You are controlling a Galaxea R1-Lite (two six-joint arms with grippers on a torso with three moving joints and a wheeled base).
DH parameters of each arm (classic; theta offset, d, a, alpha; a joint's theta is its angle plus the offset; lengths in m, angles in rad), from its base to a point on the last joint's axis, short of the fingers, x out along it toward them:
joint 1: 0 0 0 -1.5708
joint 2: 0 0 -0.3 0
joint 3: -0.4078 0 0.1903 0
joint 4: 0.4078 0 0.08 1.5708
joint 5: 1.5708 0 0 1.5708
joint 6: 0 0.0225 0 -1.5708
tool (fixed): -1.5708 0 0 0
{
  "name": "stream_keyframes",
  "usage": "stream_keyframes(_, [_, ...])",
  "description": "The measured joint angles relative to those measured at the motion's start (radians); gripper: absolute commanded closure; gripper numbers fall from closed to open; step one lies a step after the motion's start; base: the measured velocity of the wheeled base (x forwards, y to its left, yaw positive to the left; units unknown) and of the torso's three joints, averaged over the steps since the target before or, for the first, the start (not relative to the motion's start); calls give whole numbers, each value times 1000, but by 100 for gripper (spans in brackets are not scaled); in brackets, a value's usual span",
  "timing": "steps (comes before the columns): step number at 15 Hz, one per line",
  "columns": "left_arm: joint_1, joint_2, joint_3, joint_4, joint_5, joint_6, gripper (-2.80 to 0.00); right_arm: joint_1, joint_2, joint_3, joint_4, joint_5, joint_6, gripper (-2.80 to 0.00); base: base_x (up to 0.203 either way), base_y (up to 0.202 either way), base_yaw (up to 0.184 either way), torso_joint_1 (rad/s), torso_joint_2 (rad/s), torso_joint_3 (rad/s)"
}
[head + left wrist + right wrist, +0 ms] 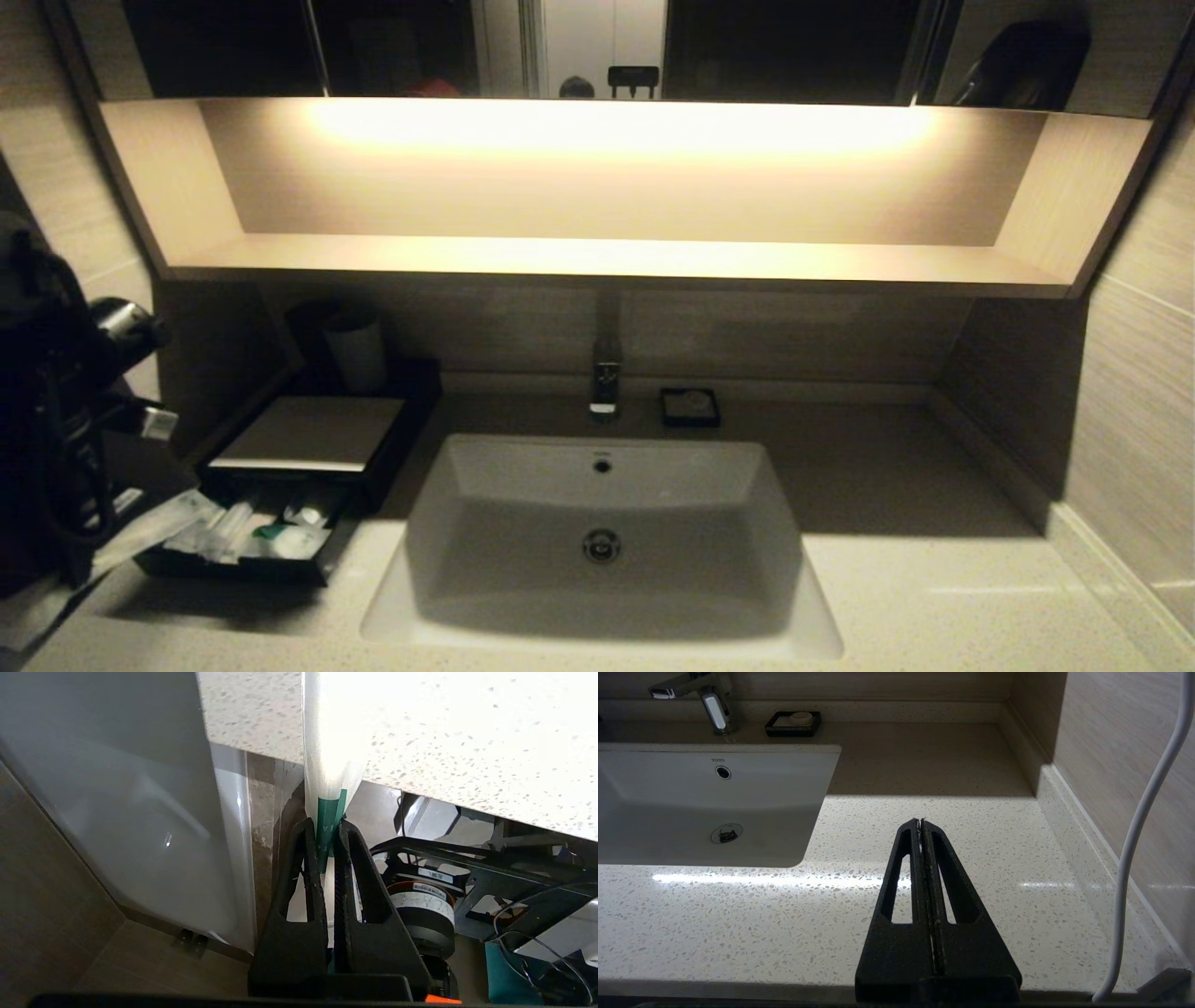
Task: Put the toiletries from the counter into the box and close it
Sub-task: Place the bathroom toiletry into the drawer
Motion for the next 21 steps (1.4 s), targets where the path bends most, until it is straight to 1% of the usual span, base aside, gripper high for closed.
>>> stream_keyframes(3, [-11,24,-1,-2,-20,-1,0,0,0,0,0,0,0,0,0,0,0,0,0,0])
stream_keyframes(7, [-17,55,-4,-12,-24,-2,0,0,0,0,0,0,0,0,0,0,0,0,0,0])
stream_keyframes(11, [-28,88,-36,-16,-26,-8,0,0,0,0,0,1,0,0,0,0,0,0,0,0])
stream_keyframes(21, [-29,166,-106,-19,-32,-11,0,0,0,0,0,0,0,0,0,0,0,0,0,0])
